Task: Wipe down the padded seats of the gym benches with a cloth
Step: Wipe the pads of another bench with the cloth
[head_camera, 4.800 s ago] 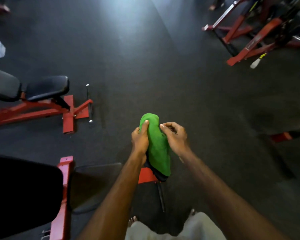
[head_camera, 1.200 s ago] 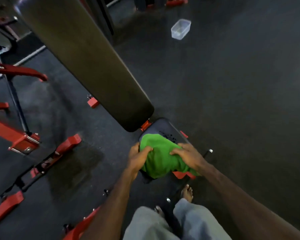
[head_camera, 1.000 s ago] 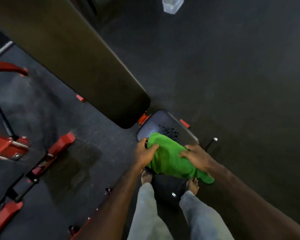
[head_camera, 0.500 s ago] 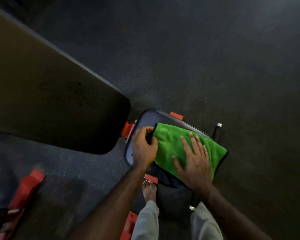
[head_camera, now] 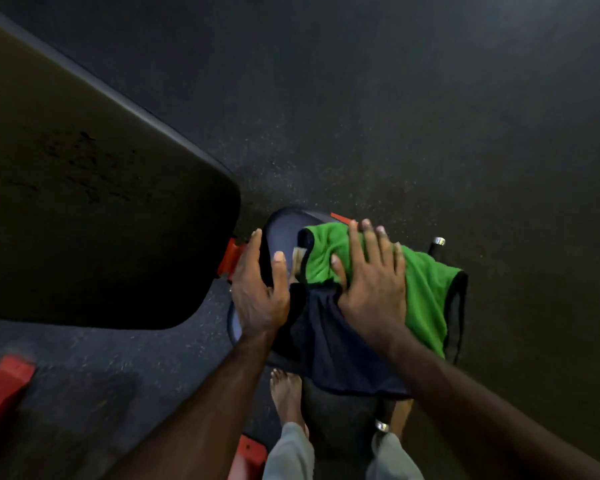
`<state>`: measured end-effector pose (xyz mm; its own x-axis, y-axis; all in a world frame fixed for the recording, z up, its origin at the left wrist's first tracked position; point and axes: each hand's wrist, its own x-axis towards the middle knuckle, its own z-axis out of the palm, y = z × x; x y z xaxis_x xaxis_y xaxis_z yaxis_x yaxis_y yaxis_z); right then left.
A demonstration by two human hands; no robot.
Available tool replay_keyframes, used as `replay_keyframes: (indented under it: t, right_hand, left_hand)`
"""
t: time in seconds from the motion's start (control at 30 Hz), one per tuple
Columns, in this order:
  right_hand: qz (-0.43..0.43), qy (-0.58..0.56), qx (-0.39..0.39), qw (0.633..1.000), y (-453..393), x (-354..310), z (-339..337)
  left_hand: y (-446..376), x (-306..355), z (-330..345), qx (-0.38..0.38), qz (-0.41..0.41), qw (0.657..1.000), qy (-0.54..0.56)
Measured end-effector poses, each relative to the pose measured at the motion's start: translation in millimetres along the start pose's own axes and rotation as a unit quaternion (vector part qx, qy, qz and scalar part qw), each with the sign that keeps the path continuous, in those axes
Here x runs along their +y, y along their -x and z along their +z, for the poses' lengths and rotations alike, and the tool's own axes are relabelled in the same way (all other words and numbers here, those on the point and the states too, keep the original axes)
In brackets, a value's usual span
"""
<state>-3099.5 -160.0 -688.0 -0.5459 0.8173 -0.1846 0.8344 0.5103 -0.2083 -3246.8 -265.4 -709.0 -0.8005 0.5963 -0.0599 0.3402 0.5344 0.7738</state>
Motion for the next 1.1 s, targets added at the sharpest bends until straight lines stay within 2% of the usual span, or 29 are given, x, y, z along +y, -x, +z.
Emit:
replay_keyframes:
  t: [0.1, 0.17, 0.2, 0.27, 0.33, 0.37, 0.4, 0.43, 0.5, 0.53, 0.57, 0.6, 0.63, 0.7, 0.73, 0.77, 0.8, 0.83, 0.87, 0.9, 0.93, 0.97, 1.0, 1.03, 1.07, 1.1]
  right_hand:
    - [-0.193, 0.011, -0.043, 0.98, 21.9, 6.8, -6.9]
    - [-0.251, 0.014, -0.035, 0.967, 0.4, 21.5, -11.5]
    - [-0.232, 0.008, -0.022, 0.973, -9.9, 23.7, -9.7]
    - [-0.098, -0.062, 0.02, 0.993, -29.2, 13.8, -2.7]
    - [0.055, -0.187, 0.085, 0.977, -36.8, -4.8, 2.7]
    - [0.077, -0.23, 0.114, 0.963, -36.3, -13.2, 3.1]
    - [0.036, -0.245, 0.119, 0.962, -32.8, -20.1, 2.8]
    - [-0.048, -0.23, 0.096, 0.967, -23.9, -22.5, 0.4]
    - [-0.253, -0.149, -0.006, 0.956, -2.2, -15.6, -9.6]
    - [-0.316, -0.093, -0.052, 0.943, 2.4, -7.3, -15.5]
    - [-0.338, -0.045, -0.075, 0.937, -0.9, 3.7, -18.1]
    - [-0.314, -0.013, -0.066, 0.947, -9.0, 11.1, -16.7]
    - [-0.252, -0.004, -0.05, 0.966, -22.5, 11.1, -17.1]
    - [-0.054, -0.047, -0.054, 0.996, -56.5, -1.4, -16.7]
    - [0.026, -0.074, -0.062, 0.995, -67.0, -14.6, -15.0]
    - [0.033, -0.076, -0.055, 0.995, -70.6, -28.2, -15.8]
    - [-0.034, -0.056, -0.04, 0.997, -66.8, -37.6, -12.9]
    - [-0.154, -0.031, -0.04, 0.987, -58.9, -40.3, -11.6]
    - [-0.275, -0.011, -0.054, 0.96, -54.7, -35.1, -11.6]
    - [-0.346, -0.013, -0.07, 0.935, -61.7, -28.0, -15.5]
    - [-0.345, -0.026, -0.081, 0.935, -72.6, -23.6, -15.9]
    - [-0.264, -0.056, -0.089, 0.959, -84.8, -24.0, -16.7]
    - [-0.132, -0.1, -0.088, 0.982, -95.6, -27.7, -16.6]
    - [-0.01, -0.118, -0.088, 0.989, -100.8, -35.8, -16.2]
    - [0.039, -0.105, -0.082, 0.99, -99.4, -46.0, -15.7]
    - [0.008, -0.067, -0.048, 0.997, -91.8, -52.6, -15.3]
  left_hand:
    - [0.6, 5.7, -2.0, -0.001, 0.012, 1.0, -0.015]
    - [0.2, 6.0, -1.8, -0.002, 0.014, 1.0, -0.006]
    - [2.1, 4.9, -1.6, 0.0, 0.016, 1.0, -0.005]
    - [1.8, 1.7, 0.1, 0.002, 0.021, 1.0, -0.015]
    - [2.2, 0.4, 1.6, -0.001, 0.022, 1.0, -0.021]
    - [2.5, 0.3, 2.4, 0.0, 0.024, 0.999, -0.024]
    - [1.8, -0.7, 2.3, 0.005, 0.024, 0.999, -0.028]
    - [0.9, -1.0, 2.1, 0.006, 0.021, 0.999, -0.031]
    - [-1.0, -0.7, 2.4, 0.007, 0.02, 0.999, -0.032]
    - [-1.1, -0.1, 2.6, 0.006, 0.019, 0.999, -0.027]
    - [-1.0, 0.6, 3.3, 0.005, 0.013, 1.0, -0.02]
    - [-1.2, 2.4, 3.6, 0.004, 0.005, 1.0, -0.012]
    - [-1.2, 4.4, 3.7, 0.003, -0.003, 1.0, -0.007]
    - [-0.3, 5.6, 4.0, 0.001, -0.015, 1.0, -0.007]
    - [-0.3, 4.6, 4.9, 0.001, -0.017, 1.0, -0.013]
    - [-0.5, 3.8, 5.0, 0.002, -0.017, 1.0, -0.018]
    - [-0.8, 2.1, 3.9, 0.005, -0.009, 1.0, -0.022]
    - [-1.3, 1.8, 3.8, 0.006, 0.002, 1.0, -0.024]
    - [-1.3, 1.8, 3.7, 0.011, 0.015, 0.999, -0.031]
    - [-2.2, 2.4, 4.1, 0.015, 0.021, 0.999, -0.044]
    - [-2.8, 3.0, 3.9, 0.017, 0.018, 0.998, -0.055]
    - [-3.0, 5.4, 3.4, 0.01, 0.007, 0.998, -0.06]
    - [-1.9, 7.9, 2.8, -0.002, -0.006, 0.998, -0.058]
    - [-0.7, 8.8, 2.7, -0.013, -0.016, 0.998, -0.057]
    - [0.1, 7.9, 2.4, -0.015, -0.024, 0.998, -0.056]
    - [1.1, 7.6, 2.2, -0.012, -0.027, 0.998, -0.052]
